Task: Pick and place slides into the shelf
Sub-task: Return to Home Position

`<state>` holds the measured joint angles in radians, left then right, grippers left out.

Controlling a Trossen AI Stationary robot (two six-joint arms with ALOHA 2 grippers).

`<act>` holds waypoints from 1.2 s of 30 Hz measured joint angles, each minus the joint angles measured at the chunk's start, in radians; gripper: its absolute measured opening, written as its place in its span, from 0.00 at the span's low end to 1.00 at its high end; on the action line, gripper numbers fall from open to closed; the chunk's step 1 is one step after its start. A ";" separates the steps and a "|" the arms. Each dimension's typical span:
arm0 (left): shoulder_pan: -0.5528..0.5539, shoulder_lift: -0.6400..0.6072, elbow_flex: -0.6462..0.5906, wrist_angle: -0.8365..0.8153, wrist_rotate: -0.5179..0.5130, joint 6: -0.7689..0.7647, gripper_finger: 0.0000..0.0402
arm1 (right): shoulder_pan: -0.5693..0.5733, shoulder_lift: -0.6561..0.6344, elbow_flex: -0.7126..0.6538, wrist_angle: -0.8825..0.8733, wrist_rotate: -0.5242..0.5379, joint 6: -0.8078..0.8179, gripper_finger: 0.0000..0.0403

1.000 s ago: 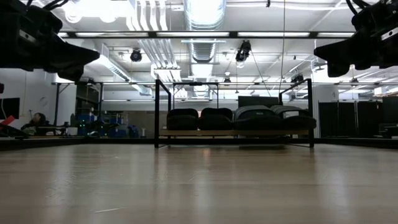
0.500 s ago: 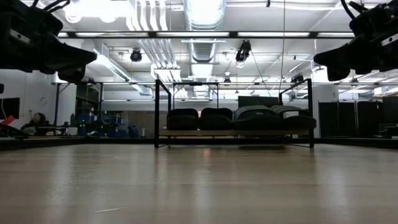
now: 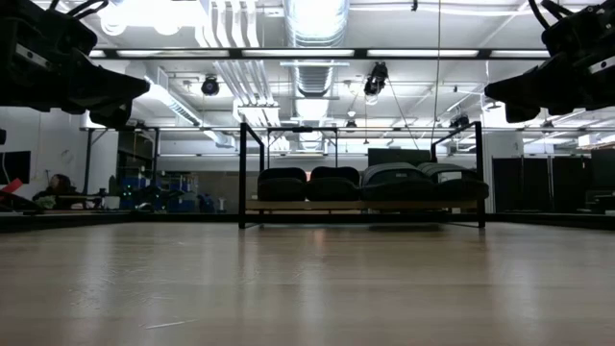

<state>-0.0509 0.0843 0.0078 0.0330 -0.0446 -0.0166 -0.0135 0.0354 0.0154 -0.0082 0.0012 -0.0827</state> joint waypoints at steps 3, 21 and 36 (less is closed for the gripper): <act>0.000 0.000 0.000 0.000 0.000 0.000 0.00 | 0.000 0.000 0.000 0.000 0.000 0.030 0.02; 0.000 0.000 0.000 0.003 0.000 0.002 0.00 | 0.000 0.000 0.000 0.000 0.000 -0.030 0.02; 0.000 0.002 0.000 0.004 0.000 0.002 0.00 | 0.000 0.000 0.000 0.000 0.000 -0.029 0.02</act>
<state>-0.0509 0.0864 0.0078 0.0368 -0.0448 -0.0143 -0.0135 0.0357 0.0154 -0.0082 0.0017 -0.1115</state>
